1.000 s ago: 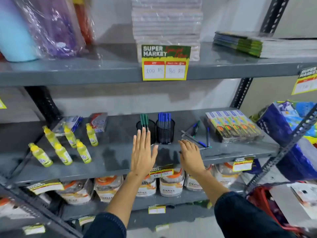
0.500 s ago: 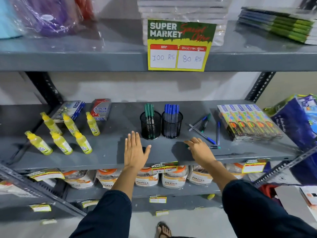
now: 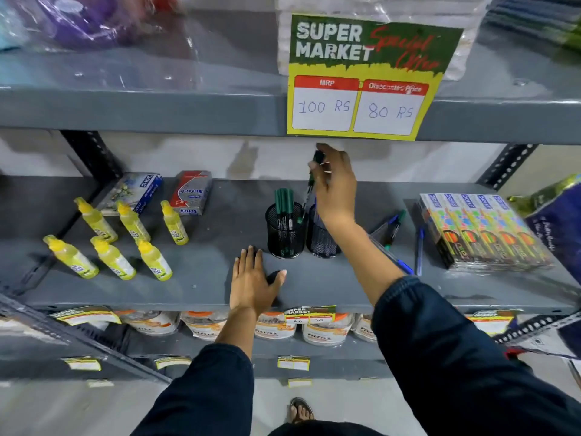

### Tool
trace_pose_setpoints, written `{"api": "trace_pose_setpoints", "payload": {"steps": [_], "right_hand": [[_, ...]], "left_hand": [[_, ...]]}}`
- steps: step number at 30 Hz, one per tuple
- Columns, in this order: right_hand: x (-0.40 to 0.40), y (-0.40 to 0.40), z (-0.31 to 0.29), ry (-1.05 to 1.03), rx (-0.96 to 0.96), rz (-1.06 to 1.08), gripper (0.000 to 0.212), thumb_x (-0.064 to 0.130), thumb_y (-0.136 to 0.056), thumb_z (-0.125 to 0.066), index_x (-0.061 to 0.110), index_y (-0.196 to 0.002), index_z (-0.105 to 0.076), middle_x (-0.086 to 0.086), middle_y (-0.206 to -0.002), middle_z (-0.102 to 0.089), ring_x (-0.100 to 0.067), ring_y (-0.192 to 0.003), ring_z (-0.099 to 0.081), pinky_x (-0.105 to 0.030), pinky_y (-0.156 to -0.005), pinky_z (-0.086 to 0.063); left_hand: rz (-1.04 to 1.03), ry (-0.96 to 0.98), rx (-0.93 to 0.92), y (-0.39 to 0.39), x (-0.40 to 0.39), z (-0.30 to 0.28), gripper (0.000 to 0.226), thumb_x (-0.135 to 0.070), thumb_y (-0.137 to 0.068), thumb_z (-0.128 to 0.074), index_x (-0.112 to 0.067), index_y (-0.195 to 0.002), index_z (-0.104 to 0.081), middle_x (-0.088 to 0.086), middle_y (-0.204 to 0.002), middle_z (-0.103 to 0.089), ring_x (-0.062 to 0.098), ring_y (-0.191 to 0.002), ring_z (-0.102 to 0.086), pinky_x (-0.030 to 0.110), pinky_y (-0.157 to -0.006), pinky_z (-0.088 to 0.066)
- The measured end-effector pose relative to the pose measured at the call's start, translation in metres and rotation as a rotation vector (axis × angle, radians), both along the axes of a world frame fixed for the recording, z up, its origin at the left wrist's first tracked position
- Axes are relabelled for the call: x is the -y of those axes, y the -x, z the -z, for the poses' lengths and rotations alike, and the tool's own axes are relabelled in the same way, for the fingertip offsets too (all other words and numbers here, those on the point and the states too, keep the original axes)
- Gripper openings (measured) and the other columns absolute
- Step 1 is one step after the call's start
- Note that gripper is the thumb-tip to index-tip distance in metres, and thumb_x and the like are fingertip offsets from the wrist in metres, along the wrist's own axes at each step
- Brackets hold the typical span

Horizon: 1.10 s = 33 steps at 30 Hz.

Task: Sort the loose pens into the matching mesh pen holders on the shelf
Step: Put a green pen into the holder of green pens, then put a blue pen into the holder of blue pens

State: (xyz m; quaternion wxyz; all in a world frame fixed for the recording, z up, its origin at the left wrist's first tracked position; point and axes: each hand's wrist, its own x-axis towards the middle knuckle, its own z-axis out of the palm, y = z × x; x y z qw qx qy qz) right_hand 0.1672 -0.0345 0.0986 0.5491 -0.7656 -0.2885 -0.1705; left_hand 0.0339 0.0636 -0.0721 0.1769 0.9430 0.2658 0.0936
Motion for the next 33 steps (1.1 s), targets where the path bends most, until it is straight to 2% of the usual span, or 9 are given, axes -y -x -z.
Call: {"api": "trace_pose_setpoints", "payload": {"steps": [3, 8, 11, 14, 17, 22, 24, 28, 33], "right_hand": [[-0.023, -0.006, 0.019, 0.121, -0.054, -0.041, 0.027, 0.010, -0.094, -0.049, 0.006, -0.120, -0.053, -0.019, -0.111, -0.055, -0.032, -0.087, -0.062, -0.042, -0.077, -0.053], [-0.035, -0.007, 0.047, 0.332, -0.142, -0.104, 0.031, 0.012, -0.095, -0.049, 0.010, -0.126, -0.050, -0.016, -0.122, -0.053, -0.029, -0.096, -0.060, -0.034, -0.086, -0.047], [-0.029, -0.008, 0.048, 0.332, -0.120, -0.123, 0.032, 0.011, -0.094, -0.049, 0.010, -0.127, -0.051, -0.015, -0.126, -0.050, -0.029, -0.099, -0.061, -0.033, -0.093, -0.046], [-0.010, -0.021, 0.045, 0.206, -0.054, 0.040, 0.029, 0.007, -0.092, -0.050, 0.010, -0.120, -0.057, -0.015, -0.124, -0.051, -0.028, -0.102, -0.058, -0.034, -0.095, -0.048], [0.027, -0.040, 0.053, 0.171, -0.123, 0.270, 0.034, -0.002, -0.088, -0.045, 0.008, -0.118, -0.057, -0.016, -0.124, -0.050, -0.028, -0.109, -0.053, -0.031, -0.093, -0.044], [0.104, -0.041, 0.099, 0.443, -0.268, 0.568, 0.031, 0.000, -0.080, -0.050, 0.000, -0.111, -0.057, -0.025, -0.117, -0.053, -0.041, -0.104, -0.050, -0.045, -0.085, -0.043], [0.127, -0.031, 0.117, 0.586, -0.277, 0.603, 0.029, 0.003, -0.077, -0.054, -0.003, -0.105, -0.057, -0.028, -0.112, -0.054, -0.042, -0.102, -0.048, -0.046, -0.083, -0.039], [0.148, -0.016, 0.137, 0.779, -0.326, 0.622, 0.027, 0.013, -0.080, -0.055, -0.002, -0.102, -0.059, -0.024, -0.113, -0.050, -0.039, -0.107, -0.043, -0.047, -0.091, -0.033], [0.151, -0.012, 0.138, 0.867, -0.351, 0.664, 0.028, 0.017, -0.087, -0.049, -0.003, -0.102, -0.061, -0.022, -0.116, -0.049, -0.038, -0.110, -0.042, -0.046, -0.093, -0.033]], "left_hand": [[0.006, 0.004, 0.027, 0.002, -0.001, 0.001, 0.080, -0.062, -0.085, -0.034, -0.006, -0.141, -0.022, 0.015, -0.153, -0.019, 0.028, -0.142, -0.009, 0.039, -0.116, -0.004], [0.000, 0.015, 0.064, 0.001, -0.001, 0.002, 0.079, -0.061, -0.084, -0.038, -0.007, -0.139, -0.027, 0.015, -0.152, -0.025, 0.028, -0.141, -0.013, 0.039, -0.115, -0.005], [-0.010, 0.016, 0.067, 0.000, -0.002, 0.003, 0.079, -0.061, -0.083, -0.040, -0.008, -0.139, -0.028, 0.014, -0.152, -0.025, 0.027, -0.141, -0.013, 0.038, -0.115, -0.004], [-0.023, -0.007, 0.049, -0.002, -0.002, 0.005, 0.078, -0.060, -0.083, -0.040, -0.009, -0.140, -0.026, 0.012, -0.152, -0.023, 0.026, -0.142, -0.012, 0.038, -0.116, -0.004], [-0.025, -0.019, 0.041, -0.003, -0.002, 0.006, 0.078, -0.060, -0.084, -0.041, -0.009, -0.140, -0.025, 0.012, -0.153, -0.023, 0.026, -0.142, -0.011, 0.038, -0.116, -0.005], [-0.024, -0.034, 0.051, -0.001, -0.001, 0.006, 0.078, -0.061, -0.084, -0.040, -0.008, -0.140, -0.027, 0.013, -0.152, -0.024, 0.027, -0.142, -0.013, 0.039, -0.117, -0.007], [-0.022, -0.039, 0.053, -0.002, -0.001, 0.006, 0.077, -0.060, -0.084, -0.040, -0.008, -0.139, -0.028, 0.014, -0.152, -0.025, 0.028, -0.142, -0.013, 0.040, -0.117, -0.008], [-0.019, -0.047, 0.042, -0.002, 0.000, 0.005, 0.077, -0.060, -0.085, -0.040, -0.007, -0.139, -0.028, 0.014, -0.152, -0.025, 0.028, -0.141, -0.014, 0.041, -0.117, -0.008], [-0.014, -0.049, 0.035, 0.000, 0.001, 0.002, 0.076, -0.059, -0.085, -0.040, -0.007, -0.139, -0.028, 0.015, -0.152, -0.025, 0.029, -0.141, -0.014, 0.042, -0.117, -0.009]]}}
